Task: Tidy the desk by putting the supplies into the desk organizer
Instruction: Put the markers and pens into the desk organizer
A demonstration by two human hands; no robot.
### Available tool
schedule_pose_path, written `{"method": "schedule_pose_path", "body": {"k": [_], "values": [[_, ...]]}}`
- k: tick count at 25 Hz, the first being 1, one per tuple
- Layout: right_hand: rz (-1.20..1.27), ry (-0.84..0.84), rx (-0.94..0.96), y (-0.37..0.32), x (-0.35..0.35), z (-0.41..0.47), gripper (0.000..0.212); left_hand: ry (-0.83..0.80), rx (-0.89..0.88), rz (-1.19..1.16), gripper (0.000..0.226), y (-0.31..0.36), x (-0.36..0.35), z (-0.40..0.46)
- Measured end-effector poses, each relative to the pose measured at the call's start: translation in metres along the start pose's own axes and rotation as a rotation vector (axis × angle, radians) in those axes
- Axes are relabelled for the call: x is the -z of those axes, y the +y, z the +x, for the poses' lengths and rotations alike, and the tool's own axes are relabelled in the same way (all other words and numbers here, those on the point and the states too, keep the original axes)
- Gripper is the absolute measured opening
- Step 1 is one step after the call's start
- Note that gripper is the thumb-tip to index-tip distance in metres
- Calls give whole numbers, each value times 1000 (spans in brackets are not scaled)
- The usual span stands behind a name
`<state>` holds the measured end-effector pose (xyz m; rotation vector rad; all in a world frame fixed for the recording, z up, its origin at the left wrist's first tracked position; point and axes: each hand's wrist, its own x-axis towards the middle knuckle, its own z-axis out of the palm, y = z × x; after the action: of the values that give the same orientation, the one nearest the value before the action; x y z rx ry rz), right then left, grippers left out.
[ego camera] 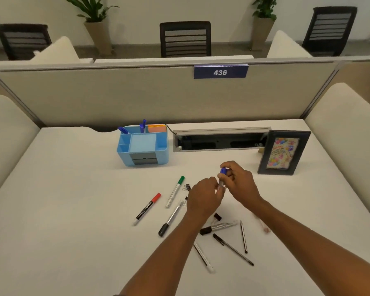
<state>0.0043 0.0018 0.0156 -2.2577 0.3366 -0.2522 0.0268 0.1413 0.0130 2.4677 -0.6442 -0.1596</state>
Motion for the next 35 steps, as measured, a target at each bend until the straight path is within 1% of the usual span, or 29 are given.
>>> {"method": "schedule_pose_path", "body": {"k": [3,5,8,11,15,18,22,26,30,35], "values": [[55,28,-8,-34,-20,38,28,53,132,-27,44,-43,34,19],[107,31,33,-58,-32,63,23,102,226,69,51,-80,54,35],[141,33,94,-93,-50,99,17,68,302,213,64,-132,80,54],[107,41,128,-122,-73,132,14,38,304,270,70,-172,97,68],[58,76,267,-160,-103,173,14,-4,264,311,72,-204,105,80],[70,89,349,-185,-134,203,12,-6,217,336,75,-228,102,81],[75,107,380,-199,-151,229,12,1,168,340,79,-224,94,78],[29,38,340,-196,-183,248,11,37,169,334,80,-230,91,80],[-95,-23,304,-175,-214,248,9,64,156,316,80,-233,88,80],[-223,-54,291,-171,-231,254,7,67,150,317,80,-235,83,82]]}}
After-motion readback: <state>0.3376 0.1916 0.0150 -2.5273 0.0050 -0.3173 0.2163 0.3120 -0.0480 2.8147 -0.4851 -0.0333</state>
